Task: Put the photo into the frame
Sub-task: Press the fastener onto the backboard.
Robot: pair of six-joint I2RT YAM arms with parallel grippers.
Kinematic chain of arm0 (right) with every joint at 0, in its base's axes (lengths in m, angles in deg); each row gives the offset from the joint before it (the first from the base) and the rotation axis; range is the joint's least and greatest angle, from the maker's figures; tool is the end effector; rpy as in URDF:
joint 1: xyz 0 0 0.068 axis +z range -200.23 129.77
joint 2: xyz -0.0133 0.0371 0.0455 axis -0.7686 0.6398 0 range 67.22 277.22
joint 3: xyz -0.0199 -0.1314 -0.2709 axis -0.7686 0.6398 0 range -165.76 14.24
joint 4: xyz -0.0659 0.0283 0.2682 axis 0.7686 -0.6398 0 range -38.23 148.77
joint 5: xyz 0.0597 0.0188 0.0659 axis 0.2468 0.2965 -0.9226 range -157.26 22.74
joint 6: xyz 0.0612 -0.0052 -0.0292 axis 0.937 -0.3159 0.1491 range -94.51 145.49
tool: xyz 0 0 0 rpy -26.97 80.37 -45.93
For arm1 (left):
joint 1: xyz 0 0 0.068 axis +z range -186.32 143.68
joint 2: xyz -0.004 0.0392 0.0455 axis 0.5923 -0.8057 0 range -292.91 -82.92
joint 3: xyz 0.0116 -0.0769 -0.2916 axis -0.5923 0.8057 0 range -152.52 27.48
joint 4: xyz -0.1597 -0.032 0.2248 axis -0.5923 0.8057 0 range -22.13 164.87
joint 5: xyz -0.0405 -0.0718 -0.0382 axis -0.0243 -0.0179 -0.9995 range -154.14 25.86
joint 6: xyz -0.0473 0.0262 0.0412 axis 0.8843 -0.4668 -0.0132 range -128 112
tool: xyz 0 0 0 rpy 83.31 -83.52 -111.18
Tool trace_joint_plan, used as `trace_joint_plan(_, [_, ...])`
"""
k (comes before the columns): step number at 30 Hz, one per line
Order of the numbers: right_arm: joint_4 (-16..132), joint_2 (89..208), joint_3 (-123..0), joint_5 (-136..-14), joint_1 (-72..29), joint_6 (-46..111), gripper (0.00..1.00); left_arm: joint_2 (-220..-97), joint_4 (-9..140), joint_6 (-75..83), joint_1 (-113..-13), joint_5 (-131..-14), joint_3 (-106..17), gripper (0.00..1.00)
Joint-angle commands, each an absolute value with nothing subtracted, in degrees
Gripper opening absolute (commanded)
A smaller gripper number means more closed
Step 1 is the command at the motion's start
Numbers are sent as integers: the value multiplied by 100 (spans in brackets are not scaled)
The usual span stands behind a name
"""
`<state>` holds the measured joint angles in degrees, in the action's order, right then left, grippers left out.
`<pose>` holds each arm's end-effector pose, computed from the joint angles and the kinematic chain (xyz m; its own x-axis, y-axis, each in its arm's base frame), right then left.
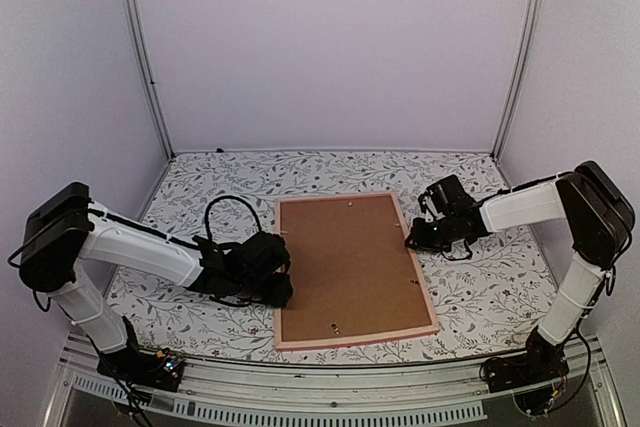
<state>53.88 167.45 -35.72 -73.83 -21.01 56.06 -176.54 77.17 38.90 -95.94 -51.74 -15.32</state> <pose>0.3103 0.1809 0.1341 -0.8924 0.0799 -0.4441 -0.1023 0.9228 0.3715 0.1690 -0.2650 0.1310 -0.8753 0.0832 -0.4764 0.2187 0.9467 -0.2365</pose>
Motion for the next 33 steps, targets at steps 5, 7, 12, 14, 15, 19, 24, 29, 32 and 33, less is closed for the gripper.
trace_joint_plan(5, [5015, 16811, -3340, -7471, -2113, 5678, 9, -17693, 7757, 3769, -9731, -5456, -1073, 39])
trace_joint_plan(7, [5015, 16804, -3346, -7481, -2113, 5670, 9, -17666, 7704, 3796, -9730, -5498, -985, 39])
trace_joint_plan(12, [5015, 16808, -3365, -7504, -2113, 5649, 9, -17504, 7582, 3925, -9741, -5570, -689, 40])
trace_joint_plan(14, [5008, 16824, -3374, -7520, -2113, 5635, 9, -17452, 7577, 3965, -9741, -5562, -587, 40])
trace_joint_plan(15, [5009, 16828, -3383, -7531, -2111, 5634, 9, -17428, 7577, 3967, -9741, -5557, -555, 40])
trace_joint_plan(19, [5007, 16847, -3400, -7543, -2113, 5625, 9, -17423, 7547, 4005, -9742, -5579, -452, 40])
trace_joint_plan(24, [4983, 16832, -3395, -7526, -2113, 5610, 9, -17351, 7251, 4143, -9732, -5770, -223, 40])
trace_joint_plan(29, [4995, 16826, -3376, -7524, -2113, 5608, 9, -17248, 7008, 4328, -9686, -5954, -20, 42])
trace_joint_plan(32, [5024, 16830, -3366, -7546, -2112, 5608, 9, -17167, 6929, 4362, -9626, -6024, 18, 49])
trace_joint_plan(33, [5043, 16834, -3360, -7551, -2113, 5608, 9, -17150, 6930, 4364, -9615, -6036, 8, 51])
